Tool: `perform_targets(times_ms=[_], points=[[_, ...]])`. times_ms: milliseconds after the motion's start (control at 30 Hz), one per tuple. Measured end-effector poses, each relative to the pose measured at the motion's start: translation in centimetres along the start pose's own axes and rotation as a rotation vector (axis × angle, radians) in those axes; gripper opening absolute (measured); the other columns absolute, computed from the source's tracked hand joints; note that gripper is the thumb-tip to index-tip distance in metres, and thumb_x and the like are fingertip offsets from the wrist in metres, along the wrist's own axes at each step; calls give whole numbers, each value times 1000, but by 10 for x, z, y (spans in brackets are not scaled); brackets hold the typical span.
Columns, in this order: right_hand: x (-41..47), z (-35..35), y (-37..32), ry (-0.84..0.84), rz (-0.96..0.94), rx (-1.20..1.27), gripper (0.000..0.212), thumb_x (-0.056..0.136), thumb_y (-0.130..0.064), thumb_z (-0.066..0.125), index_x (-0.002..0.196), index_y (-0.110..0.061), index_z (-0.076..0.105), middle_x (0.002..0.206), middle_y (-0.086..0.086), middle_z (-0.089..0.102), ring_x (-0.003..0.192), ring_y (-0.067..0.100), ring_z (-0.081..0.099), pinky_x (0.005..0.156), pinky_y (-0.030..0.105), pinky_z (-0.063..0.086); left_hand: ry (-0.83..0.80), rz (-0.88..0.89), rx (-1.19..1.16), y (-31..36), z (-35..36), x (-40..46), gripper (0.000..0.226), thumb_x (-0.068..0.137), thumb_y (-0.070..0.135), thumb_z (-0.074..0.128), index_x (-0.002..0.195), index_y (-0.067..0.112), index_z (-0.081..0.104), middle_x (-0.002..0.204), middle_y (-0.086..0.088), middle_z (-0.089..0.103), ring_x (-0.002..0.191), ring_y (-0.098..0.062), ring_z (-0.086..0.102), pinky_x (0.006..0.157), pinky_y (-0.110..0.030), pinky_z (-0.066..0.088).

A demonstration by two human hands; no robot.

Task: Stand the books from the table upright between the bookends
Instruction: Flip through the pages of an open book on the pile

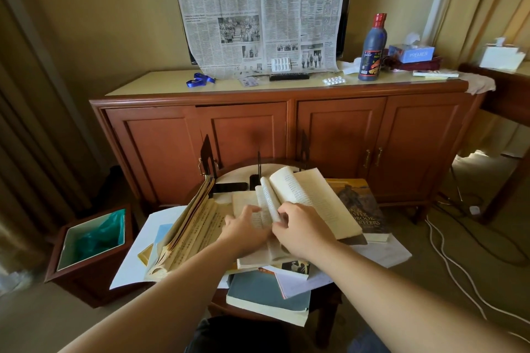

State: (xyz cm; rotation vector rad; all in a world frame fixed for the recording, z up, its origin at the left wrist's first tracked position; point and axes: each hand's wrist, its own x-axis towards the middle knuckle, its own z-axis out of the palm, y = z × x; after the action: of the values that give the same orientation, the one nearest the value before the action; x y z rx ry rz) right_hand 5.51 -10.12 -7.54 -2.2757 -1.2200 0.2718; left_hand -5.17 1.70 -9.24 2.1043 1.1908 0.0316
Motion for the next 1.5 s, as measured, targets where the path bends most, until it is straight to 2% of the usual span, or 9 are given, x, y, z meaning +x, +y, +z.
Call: perform_targets(times_ms=[233, 400, 500, 600, 767, 1033, 1233, 1367, 1500], points=[[-3, 7, 2, 31, 1, 17, 20, 98, -43, 53, 98, -27, 64, 86, -10, 65, 79, 13, 62, 73, 41, 60, 215, -21, -103, 9, -2, 15, 51, 94, 72, 45, 129, 40, 64, 143, -7, 52, 142, -31, 35, 111, -47, 35], [-2, -6, 10, 26, 38, 12, 34, 101, -28, 49, 133, -26, 60, 120, -5, 65, 104, 19, 61, 86, 40, 55, 219, -18, -93, 23, -5, 23, 29, 79, 60, 68, 89, 33, 71, 99, 6, 72, 102, -19, 63, 98, -41, 50], [-2, -13, 18, 31, -23, -118, 29, 98, -23, 53, 126, -29, 59, 125, -7, 58, 115, 22, 54, 86, 39, 52, 208, 18, -91, 25, -6, 20, 41, 78, 48, 71, 114, 28, 64, 106, 6, 68, 92, -15, 65, 89, -44, 59], [-3, -20, 23, 53, -33, -316, 27, 95, -31, 58, 121, -27, 58, 131, -2, 49, 122, 26, 44, 86, 39, 49, 262, 118, 27, 29, -5, 17, 61, 80, 38, 70, 138, 31, 52, 131, -1, 53, 111, -21, 58, 93, -44, 58], [1, -29, 35, 149, -58, -542, 35, 93, -42, 55, 126, -28, 57, 125, 2, 56, 114, 31, 42, 87, 44, 41, 288, 441, 278, 33, 1, 14, 38, 96, 14, 58, 127, 32, 70, 137, 6, 55, 128, -18, 44, 109, -42, 44], [0, -33, 68, 228, 40, -198, 34, 103, -19, 48, 137, -19, 52, 129, -2, 45, 102, 19, 57, 70, 37, 57, 114, 523, 450, 39, 0, 13, 37, 105, 43, 45, 136, 40, 65, 123, 6, 58, 121, -18, 52, 115, -43, 39], [2, -36, 81, 210, 119, -43, 63, 99, -7, 54, 154, -32, 37, 128, -1, 45, 103, 19, 56, 79, 34, 56, 31, 523, 675, 45, -4, 19, 83, 79, 90, 51, 151, 51, 42, 140, 2, 47, 137, -22, 39, 119, -51, 32], [2, -35, 89, 131, 155, 15, 60, 100, -6, 55, 153, -30, 44, 128, 0, 48, 107, 19, 54, 85, 33, 56, -27, 526, 831, 42, -8, 26, 93, 77, 94, 46, 157, 57, 17, 154, -2, 44, 151, -33, 29, 121, -72, 13], [2, -35, 95, 36, 156, -34, 44, 100, -12, 59, 144, -19, 58, 127, 5, 52, 111, 23, 53, 88, 29, 49, -48, 519, 872, 52, -4, 29, 72, 90, 82, 38, 156, 58, 21, 161, -5, 39, 155, -43, 20, 120, -77, 0]])
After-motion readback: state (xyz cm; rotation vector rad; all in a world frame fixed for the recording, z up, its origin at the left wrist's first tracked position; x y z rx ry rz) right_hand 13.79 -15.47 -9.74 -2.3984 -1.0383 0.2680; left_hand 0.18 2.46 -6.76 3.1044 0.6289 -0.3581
